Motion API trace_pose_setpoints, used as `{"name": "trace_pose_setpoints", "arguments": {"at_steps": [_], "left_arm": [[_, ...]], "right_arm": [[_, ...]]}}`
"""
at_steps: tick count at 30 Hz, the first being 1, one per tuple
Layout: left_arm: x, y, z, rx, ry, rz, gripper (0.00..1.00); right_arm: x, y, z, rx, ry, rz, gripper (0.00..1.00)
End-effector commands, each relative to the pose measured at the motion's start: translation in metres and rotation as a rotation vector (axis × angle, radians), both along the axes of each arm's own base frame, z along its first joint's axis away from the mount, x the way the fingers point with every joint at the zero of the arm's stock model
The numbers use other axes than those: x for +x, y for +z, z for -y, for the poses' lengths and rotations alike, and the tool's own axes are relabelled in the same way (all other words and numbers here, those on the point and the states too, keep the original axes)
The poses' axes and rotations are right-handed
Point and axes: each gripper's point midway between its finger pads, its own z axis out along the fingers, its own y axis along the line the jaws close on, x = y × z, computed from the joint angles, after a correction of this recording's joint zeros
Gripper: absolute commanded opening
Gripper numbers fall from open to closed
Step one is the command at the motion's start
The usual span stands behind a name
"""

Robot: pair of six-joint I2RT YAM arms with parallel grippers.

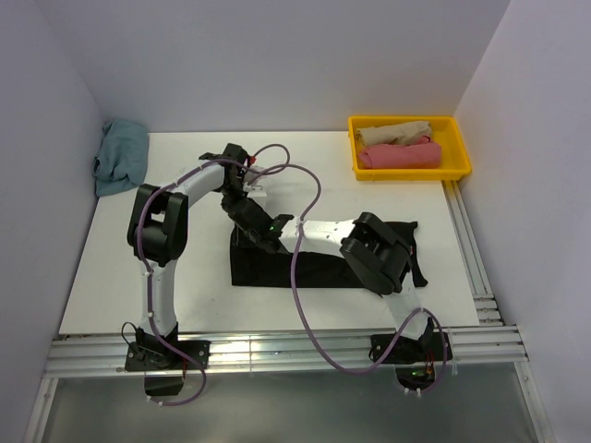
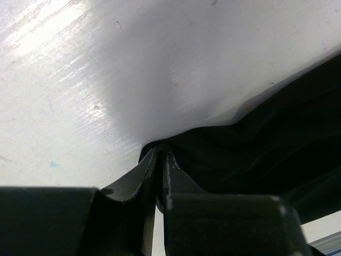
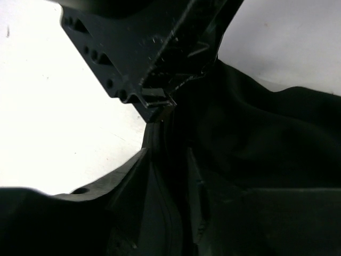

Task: Roll the t-shirts
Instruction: Roll the tshirt

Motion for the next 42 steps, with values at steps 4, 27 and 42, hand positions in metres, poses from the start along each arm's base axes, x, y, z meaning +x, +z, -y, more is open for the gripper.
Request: {"name": "trace_pose_setpoints", "arguments": {"at_steps": [4, 27, 42], "left_arm": [[0.007, 0.013, 0.007, -0.014, -0.011, 0.043, 0.12], [0.035, 0.069, -0.004, -0.123, -0.002, 0.156, 0.61], [-0.006, 0.038, -0.021, -0.24, -0.036, 0.032, 0.63]], "right_arm": [[0.005, 0.004, -0.014, 0.019, 0.012, 0.006, 0.33], [-0.01, -0.012, 0.017, -0.005, -0.105, -0.073, 0.09], [-0.005, -0.021, 0.026, -0.022, -0.123, -0.085, 0.08]]}}
